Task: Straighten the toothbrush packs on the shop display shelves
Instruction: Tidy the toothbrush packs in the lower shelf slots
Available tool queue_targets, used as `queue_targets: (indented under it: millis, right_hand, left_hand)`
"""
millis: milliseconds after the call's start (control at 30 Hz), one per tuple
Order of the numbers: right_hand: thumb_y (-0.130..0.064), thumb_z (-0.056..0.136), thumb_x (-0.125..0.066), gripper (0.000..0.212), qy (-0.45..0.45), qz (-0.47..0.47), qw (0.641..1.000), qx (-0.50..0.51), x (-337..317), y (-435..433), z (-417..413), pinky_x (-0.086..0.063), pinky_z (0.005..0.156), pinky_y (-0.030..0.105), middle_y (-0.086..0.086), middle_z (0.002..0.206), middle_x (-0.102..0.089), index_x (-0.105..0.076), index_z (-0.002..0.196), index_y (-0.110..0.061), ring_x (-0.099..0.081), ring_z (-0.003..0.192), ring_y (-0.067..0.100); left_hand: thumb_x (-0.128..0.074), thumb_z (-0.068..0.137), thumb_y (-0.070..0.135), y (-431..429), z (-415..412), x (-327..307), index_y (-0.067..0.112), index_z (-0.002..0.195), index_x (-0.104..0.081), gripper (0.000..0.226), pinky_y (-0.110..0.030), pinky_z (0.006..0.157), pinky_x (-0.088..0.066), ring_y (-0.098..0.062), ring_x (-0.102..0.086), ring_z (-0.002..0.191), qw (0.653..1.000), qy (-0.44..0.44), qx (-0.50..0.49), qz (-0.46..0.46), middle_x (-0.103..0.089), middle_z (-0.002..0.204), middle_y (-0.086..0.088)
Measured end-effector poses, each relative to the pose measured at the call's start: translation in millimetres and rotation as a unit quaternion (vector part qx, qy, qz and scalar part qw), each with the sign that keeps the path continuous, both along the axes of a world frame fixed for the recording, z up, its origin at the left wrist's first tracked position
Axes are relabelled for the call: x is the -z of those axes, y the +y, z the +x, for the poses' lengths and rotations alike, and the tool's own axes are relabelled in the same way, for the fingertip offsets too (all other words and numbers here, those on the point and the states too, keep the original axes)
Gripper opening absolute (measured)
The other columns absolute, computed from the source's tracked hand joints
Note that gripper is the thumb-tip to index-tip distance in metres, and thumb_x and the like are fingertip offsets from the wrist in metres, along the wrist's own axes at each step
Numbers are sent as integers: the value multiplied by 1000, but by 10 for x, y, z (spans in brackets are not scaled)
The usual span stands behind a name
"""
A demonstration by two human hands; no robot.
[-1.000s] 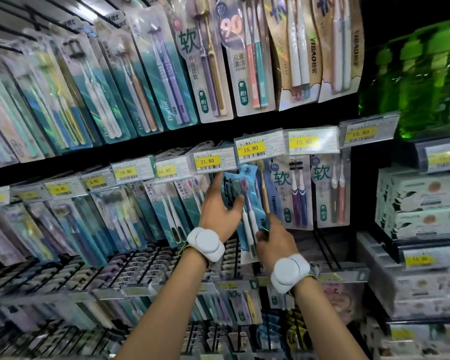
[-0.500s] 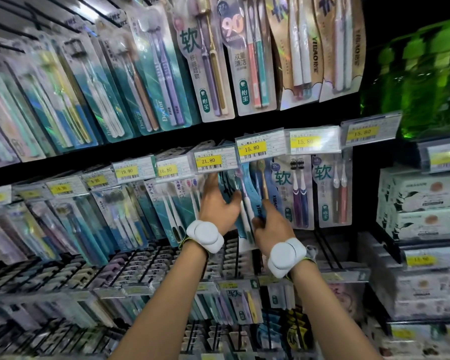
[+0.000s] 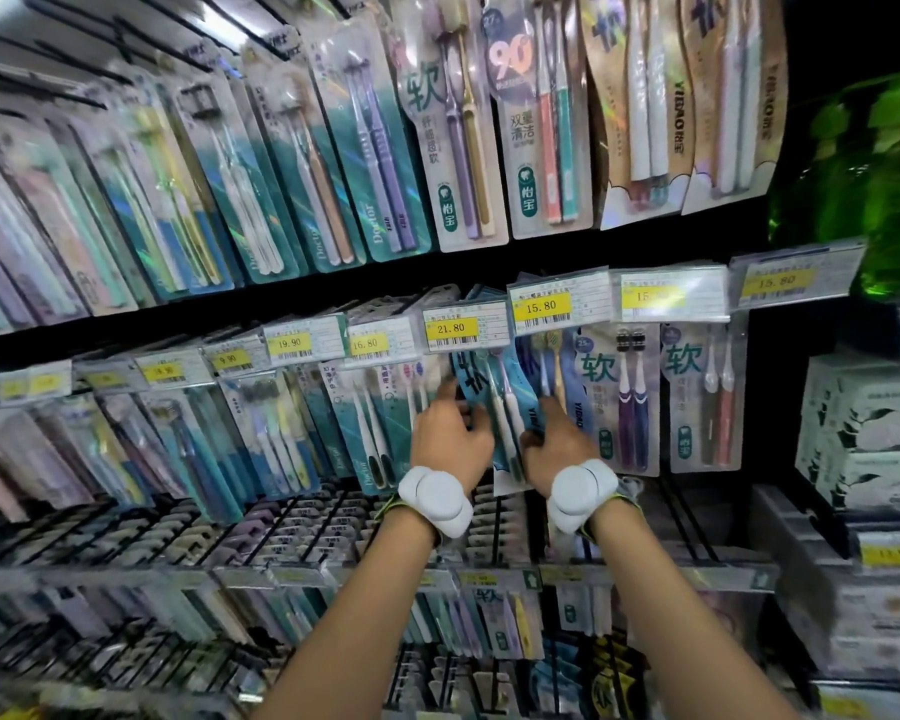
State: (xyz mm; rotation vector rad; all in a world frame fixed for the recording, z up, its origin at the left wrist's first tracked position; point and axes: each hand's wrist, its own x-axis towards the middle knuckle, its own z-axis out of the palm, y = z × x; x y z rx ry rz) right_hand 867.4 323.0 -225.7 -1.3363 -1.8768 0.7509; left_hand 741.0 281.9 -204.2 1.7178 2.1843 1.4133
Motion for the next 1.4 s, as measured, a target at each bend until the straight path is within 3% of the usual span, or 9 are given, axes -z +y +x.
queue_targets:
  millis: [67,167,400,633,933,1067,1200,1300,1400]
  right_hand:
    - [-14,98,-49,49,-12,-3,1000,-2,27,19,-26,-42,67,34,25,106,-64,-36,145,-11,-61,90,41]
    - [-15,99,-46,46,-17,-17,1000,-5,90,-5,-83,-37,66,32,17,90,-54,-34,143,-9,-51,76,32]
    - [-22,101,-47,35,16,-59,998,16,203,-14,-160,-46,78,40,28,119,-59,-43,129,-2,-60,104,46]
    - [-45,98,-51,54,103,-134,982,82,333,-29,-336,-48,92,41,23,129,-60,-50,133,-3,-58,116,43]
    - [-24,86,-69,50,214,-58,930,292,392,-270,-721,-48,96,52,28,127,-57,-53,127,-2,-53,119,46]
    - [-20,90,-65,51,261,-71,907,324,333,-439,-904,-44,95,42,26,141,-43,-46,135,-4,-50,121,41]
    - [-15,91,-64,34,313,-73,904,283,392,-529,-1225,-38,83,30,23,127,-58,-53,121,-5,-59,103,33]
    - [-11,91,-63,28,301,-73,914,260,407,-643,-1498,-38,81,26,14,110,-64,-56,117,-4,-59,93,27]
    - [-7,91,-61,25,299,-51,915,266,339,-816,-1736,-40,79,29,8,100,-60,-54,115,-5,-57,88,26]
  left_hand:
    - [-56,98,18,-47,-41,6,8,135,-60,38,-37,73,-59,-28,-71,84,1000,-3,-18,-7,-76,97,-12]
    - [-57,97,19,-99,-104,75,11,122,-66,27,-28,74,-55,-24,-70,89,999,-24,-9,-19,-75,103,-7]
    - [-58,97,17,-145,-246,211,12,109,-67,16,-23,68,-50,-16,-65,79,999,-7,9,-30,-73,96,-2]
    - [-59,98,24,-201,-514,339,16,103,-67,12,-27,71,-57,-9,-68,78,999,-32,31,-20,-71,86,5]
    - [-58,100,24,-458,-1038,480,17,103,-63,9,-27,74,-56,-7,-64,82,996,-68,55,-29,-67,89,5]
    - [-58,100,23,-557,-1296,518,17,101,-62,7,-23,71,-52,-4,-62,80,995,-79,50,-23,-65,87,7]
    - [-59,100,24,-607,-1584,548,18,105,-59,8,-21,72,-49,-3,-60,80,995,-88,28,-30,-61,87,13]
    - [-60,99,23,-645,-1789,563,15,110,-57,14,-21,73,-50,-15,-64,85,995,-100,2,-29,-59,85,9]
    - [-62,97,23,-681,-2007,548,11,120,-58,26,-25,76,-51,-15,-62,84,996,-82,-30,-20,-62,105,-2]
